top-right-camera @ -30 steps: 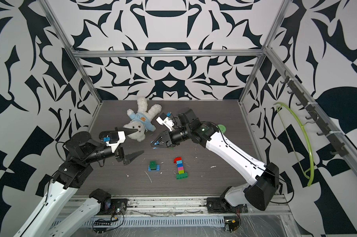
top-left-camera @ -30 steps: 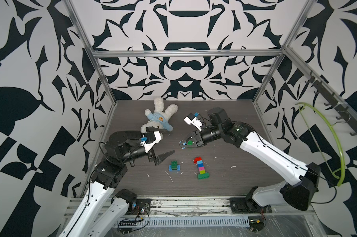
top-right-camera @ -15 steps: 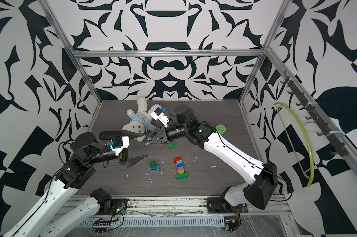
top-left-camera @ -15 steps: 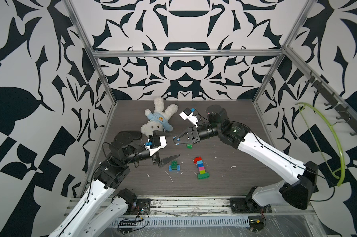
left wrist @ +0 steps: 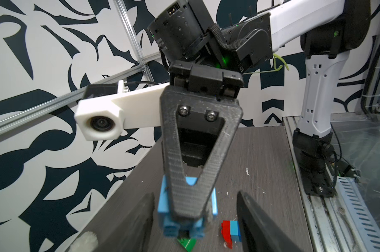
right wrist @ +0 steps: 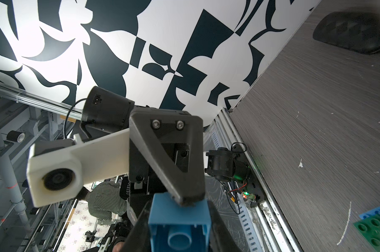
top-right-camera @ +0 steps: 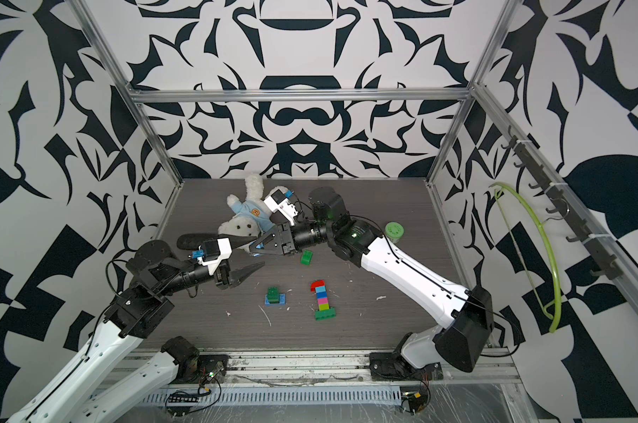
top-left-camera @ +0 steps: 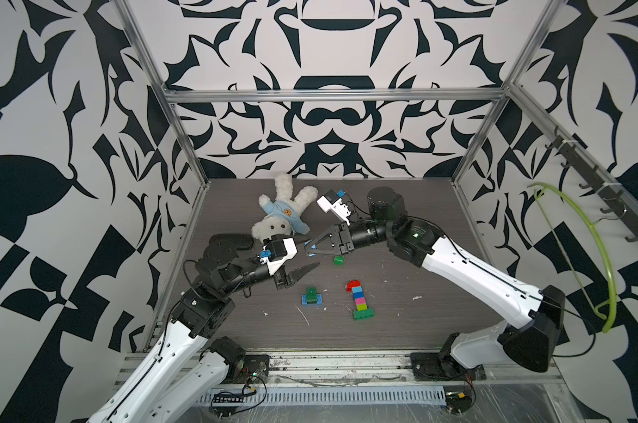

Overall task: Assemble the number 1 with lego
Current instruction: Pick up the lego brick from the center of the board.

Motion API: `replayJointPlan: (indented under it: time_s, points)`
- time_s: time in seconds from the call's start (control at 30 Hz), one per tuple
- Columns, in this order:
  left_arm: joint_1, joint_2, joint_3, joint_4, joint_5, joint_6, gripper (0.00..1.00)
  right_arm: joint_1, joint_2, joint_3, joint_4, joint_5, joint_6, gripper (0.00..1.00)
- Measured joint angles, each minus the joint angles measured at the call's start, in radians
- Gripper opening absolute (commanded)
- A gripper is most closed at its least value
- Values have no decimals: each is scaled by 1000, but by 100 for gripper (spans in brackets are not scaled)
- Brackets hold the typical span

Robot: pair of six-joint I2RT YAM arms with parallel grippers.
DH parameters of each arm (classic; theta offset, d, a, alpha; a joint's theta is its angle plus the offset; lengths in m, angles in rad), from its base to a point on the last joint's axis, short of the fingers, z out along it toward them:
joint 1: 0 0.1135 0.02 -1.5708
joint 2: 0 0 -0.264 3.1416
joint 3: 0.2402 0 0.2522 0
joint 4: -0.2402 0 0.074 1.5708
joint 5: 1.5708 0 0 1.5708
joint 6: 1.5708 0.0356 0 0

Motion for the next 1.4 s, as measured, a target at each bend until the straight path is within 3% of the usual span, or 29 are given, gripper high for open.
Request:
replayJointPlan:
  time_s: [0.37, 0.73, 0.77, 0.83, 0.93, 1.03, 1.17, 1.27, 1.4]
  points:
    - [0, -9, -16, 21, -2, -5, 51, 0, 0, -1, 11, -3, 6, 0]
    - [1, -7, -18, 34, -11, 14, 32, 1, 0, -4, 12, -14, 40, 0]
    - [1, -7, -18, 34, -12, 16, 32, 1, 0, -4, 12, -13, 43, 3]
    - [1, -7, -18, 32, -16, 19, 31, 1, 0, -4, 12, -10, 44, 28]
    - [0, -7, -18, 16, -27, 21, 32, -1, -7, -4, -12, 17, 27, 47]
    - [-2, -6, -11, -63, -54, 14, 33, -31, -52, -21, -55, 96, -21, 50]
    - [-2, 6, 23, -205, -109, 0, 31, -152, -194, -96, -111, 234, -58, 51]
    - [-2, 26, 50, -303, -146, -23, 30, -230, -296, -140, -176, 358, -70, 47]
    - [-2, 104, 129, -438, -187, -59, 29, -253, -352, -159, -318, 538, -94, 40]
